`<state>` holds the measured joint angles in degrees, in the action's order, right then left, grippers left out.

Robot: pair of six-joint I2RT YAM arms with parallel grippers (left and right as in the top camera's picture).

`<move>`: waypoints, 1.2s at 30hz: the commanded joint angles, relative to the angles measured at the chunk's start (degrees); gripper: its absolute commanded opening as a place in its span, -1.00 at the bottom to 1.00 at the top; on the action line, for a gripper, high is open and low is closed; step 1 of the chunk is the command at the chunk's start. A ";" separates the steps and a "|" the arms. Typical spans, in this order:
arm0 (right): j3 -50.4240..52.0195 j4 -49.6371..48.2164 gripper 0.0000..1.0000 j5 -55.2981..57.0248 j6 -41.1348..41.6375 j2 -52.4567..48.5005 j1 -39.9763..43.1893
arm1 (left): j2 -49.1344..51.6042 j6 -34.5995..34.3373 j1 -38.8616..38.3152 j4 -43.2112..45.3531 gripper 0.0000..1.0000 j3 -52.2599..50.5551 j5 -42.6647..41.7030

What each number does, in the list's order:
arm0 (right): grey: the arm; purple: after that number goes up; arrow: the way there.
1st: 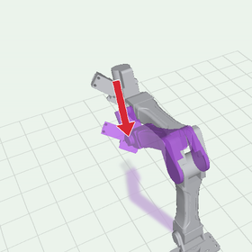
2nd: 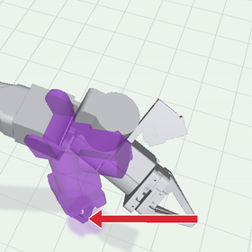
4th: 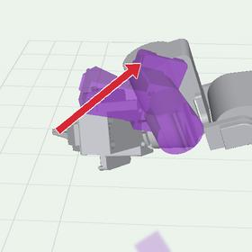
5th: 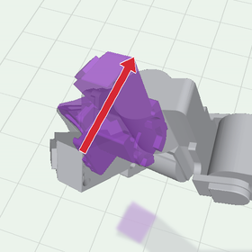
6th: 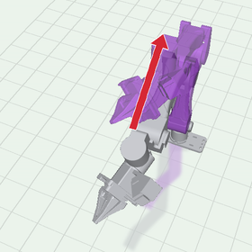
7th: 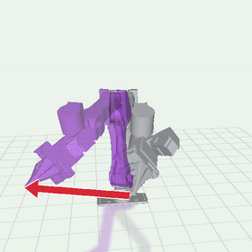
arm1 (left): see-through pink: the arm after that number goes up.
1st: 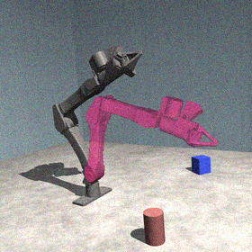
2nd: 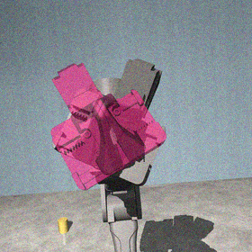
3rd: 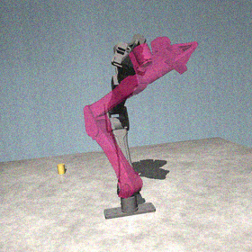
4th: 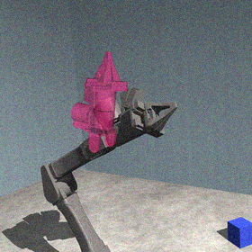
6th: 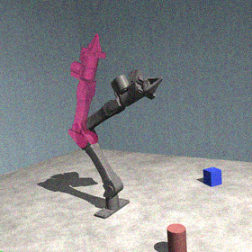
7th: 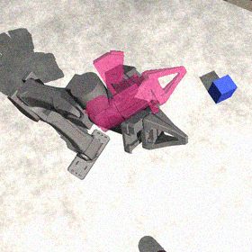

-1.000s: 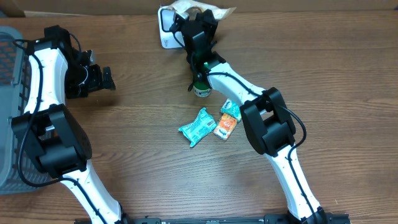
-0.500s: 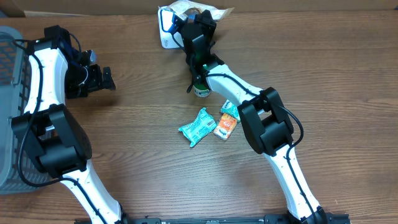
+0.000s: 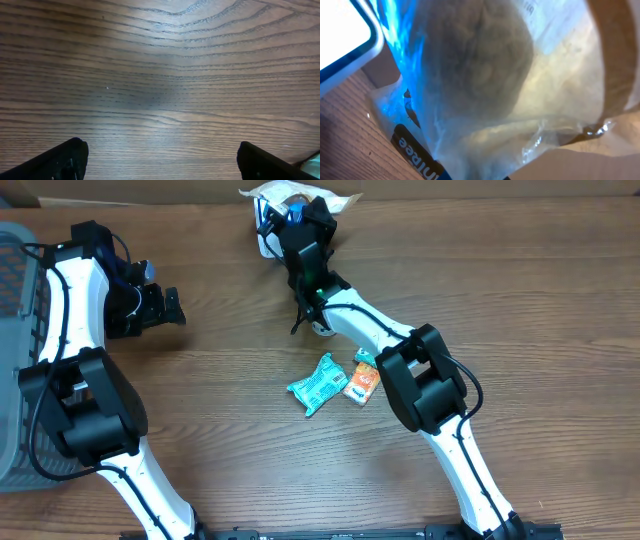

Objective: Scan the item barcode
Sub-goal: 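Hold the bread bag label under the white scanner with the right gripper, then carry the bread bag to the right side of the table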

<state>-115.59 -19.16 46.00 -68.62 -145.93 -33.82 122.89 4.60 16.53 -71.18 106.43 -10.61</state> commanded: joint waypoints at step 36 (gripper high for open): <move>10.86 88.83 -0.92 -72.06 64.85 42.29 47.41 | -0.76 0.11 -0.07 -0.11 0.99 0.55 0.13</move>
<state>-107.44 70.00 -22.31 -4.43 -100.97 12.19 122.89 4.60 16.53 -71.18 106.43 -10.44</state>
